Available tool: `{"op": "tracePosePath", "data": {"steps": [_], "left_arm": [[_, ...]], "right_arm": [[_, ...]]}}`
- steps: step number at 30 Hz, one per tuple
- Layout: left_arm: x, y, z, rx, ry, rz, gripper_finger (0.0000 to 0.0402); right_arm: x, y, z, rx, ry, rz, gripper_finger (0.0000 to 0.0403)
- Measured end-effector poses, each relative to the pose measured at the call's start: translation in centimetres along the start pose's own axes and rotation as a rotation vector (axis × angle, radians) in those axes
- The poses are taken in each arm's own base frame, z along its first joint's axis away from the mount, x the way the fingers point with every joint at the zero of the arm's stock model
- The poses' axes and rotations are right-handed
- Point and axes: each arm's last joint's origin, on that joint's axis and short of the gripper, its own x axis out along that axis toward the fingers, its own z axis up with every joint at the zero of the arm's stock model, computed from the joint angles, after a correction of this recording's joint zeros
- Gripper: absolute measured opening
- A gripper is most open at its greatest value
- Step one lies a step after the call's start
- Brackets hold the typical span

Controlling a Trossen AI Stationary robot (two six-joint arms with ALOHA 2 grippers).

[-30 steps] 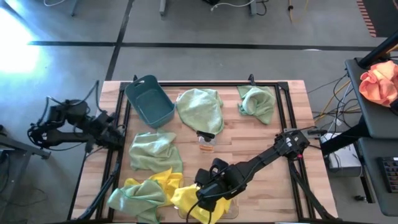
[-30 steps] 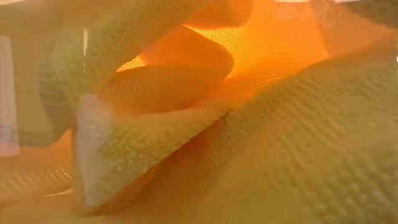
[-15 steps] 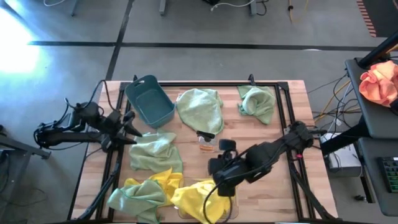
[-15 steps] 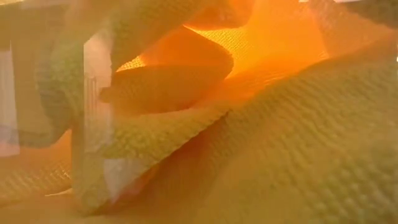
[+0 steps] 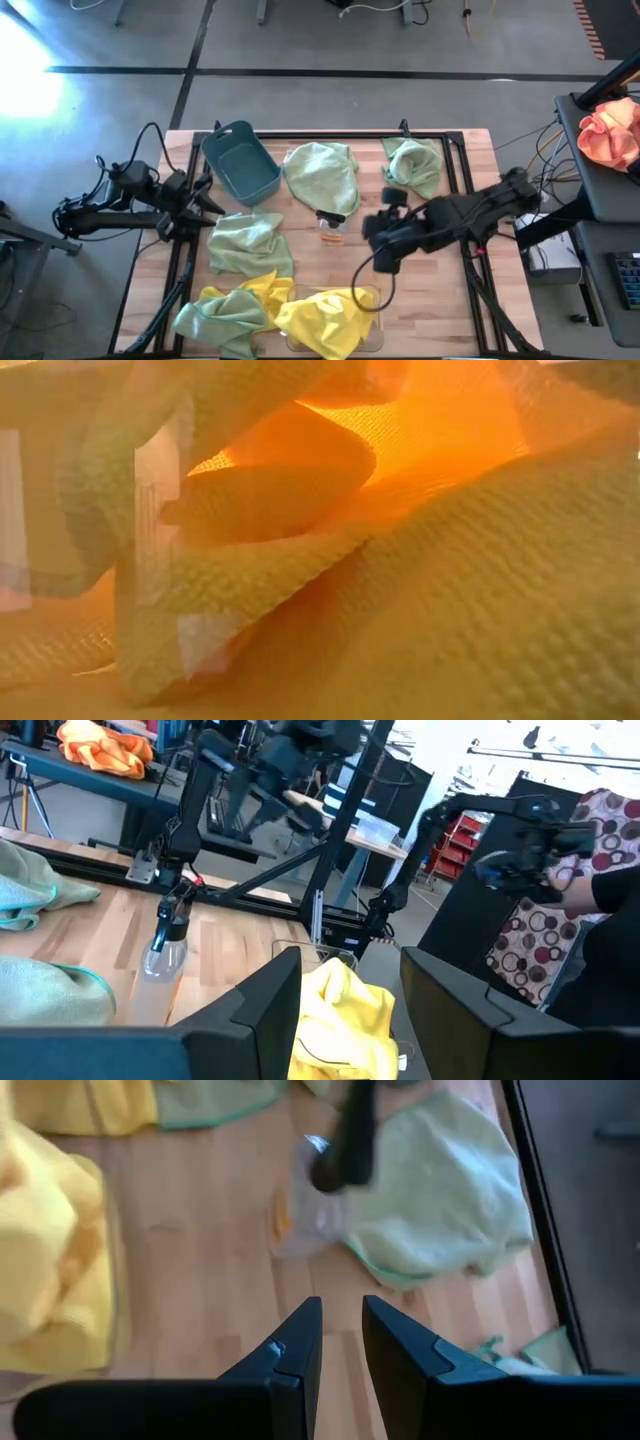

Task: Sort microfiber towel by color & place in baskets
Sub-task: Put the green towel into the green bin

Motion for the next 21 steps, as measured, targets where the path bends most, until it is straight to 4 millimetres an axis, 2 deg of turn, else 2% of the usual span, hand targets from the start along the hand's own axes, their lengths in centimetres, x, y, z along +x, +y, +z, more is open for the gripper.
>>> {"op": "tracePosePath", "data": {"steps": [9,13,16,18,21], "left_arm": [[0.0,0.0,0.0,-0.022,0.001,-0.002,0.0157],[0.0,0.0,0.1,-0.019,-0.003,-0.003,0.0157],[0.0,-0.1,0.3,0.017,-0.024,-0.012,0.0157],[0.0,-0.2,0.5,0.059,-0.049,-0.013,0.0157],[0.0,-0.1,0.9,0.11,-0.106,0.049,0.0157]], "right_arm": [[0.3,-4.7,-6.2,0.178,-0.191,0.052,0.0068],[0.4,-6.1,-8.2,0.25,-0.268,0.07,0.0068],[1.0,-6.7,-9.3,0.241,-0.274,0.08,0.0068],[1.6,-7.1,-9.9,0.218,-0.259,0.038,0.0068],[2.5,-8.0,-10.9,0.203,-0.207,-0.128,0.0068]]}}
